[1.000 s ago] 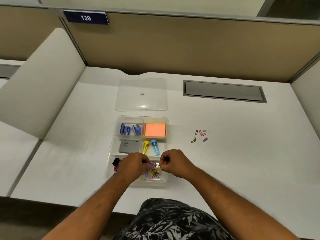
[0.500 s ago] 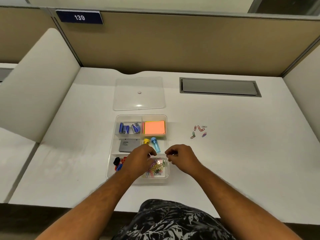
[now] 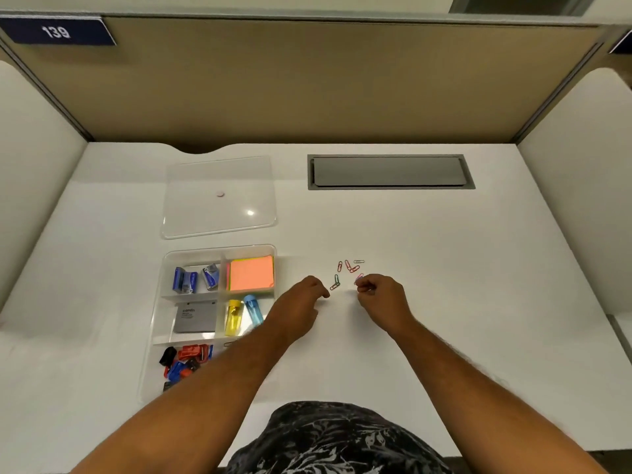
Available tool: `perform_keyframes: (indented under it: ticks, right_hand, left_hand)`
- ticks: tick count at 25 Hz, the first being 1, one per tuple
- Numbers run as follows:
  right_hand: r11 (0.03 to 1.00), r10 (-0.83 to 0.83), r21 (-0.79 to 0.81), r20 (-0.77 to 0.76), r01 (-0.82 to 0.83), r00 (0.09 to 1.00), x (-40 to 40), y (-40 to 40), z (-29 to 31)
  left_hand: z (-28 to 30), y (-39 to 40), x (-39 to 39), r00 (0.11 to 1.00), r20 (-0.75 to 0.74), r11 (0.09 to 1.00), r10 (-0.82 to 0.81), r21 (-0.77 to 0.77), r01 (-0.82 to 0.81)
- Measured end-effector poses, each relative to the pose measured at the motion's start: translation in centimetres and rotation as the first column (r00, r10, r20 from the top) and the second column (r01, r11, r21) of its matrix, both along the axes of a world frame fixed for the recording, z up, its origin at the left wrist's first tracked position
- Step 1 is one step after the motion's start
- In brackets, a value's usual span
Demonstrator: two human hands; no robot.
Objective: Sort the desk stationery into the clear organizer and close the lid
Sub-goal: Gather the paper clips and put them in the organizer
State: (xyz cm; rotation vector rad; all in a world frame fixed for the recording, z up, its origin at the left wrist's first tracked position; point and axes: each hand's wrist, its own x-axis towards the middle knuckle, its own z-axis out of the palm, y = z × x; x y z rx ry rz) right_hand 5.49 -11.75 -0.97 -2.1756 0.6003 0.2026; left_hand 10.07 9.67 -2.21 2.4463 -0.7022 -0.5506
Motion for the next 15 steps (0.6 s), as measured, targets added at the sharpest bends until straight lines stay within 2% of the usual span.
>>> perform_keyframes:
  ticks: [3, 5, 9, 12, 15]
  right_hand:
    - [0.999, 0.024, -0.036, -0.039, -0.026, 0.999, 2.2, -2.2, -1.0]
    - [0.984, 0.131, -0.115, -0.051, -0.137, 0.99, 3.7, -3.0, -2.0]
    - [0.882, 0.362, -0.287, -0.098, -0.375, 0.927, 5.5, -2.6, -3.7]
    - [0.843, 0.436, -0.328, -0.047, -0.426, 0.899, 6.6, -2.6, -4.1]
    - [0.791, 0.499, -0.371, -0.072, -0.487, 0.864, 7.3, -3.1, -4.6]
  left_hand:
    - [-1.6, -2.3, 2.3, 0.998, -0.03, 0.996, 0.054, 0.071, -0.052]
    - [-2.0, -4.0, 3.8, 0.995, -0.047, 0.991, 0.09, 0.103, -0.085]
    - [-2.0, -6.6, 6.0, 0.996, -0.026, 0.983, 0.088, 0.165, -0.083]
    - [-2.5, -7.3, 7.0, 0.995, -0.016, 0.983, 0.095, 0.157, -0.092]
    - [-3.1, -7.3, 7.1, 0.992, 0.008, 0.988, 0.122, 0.09, -0.123]
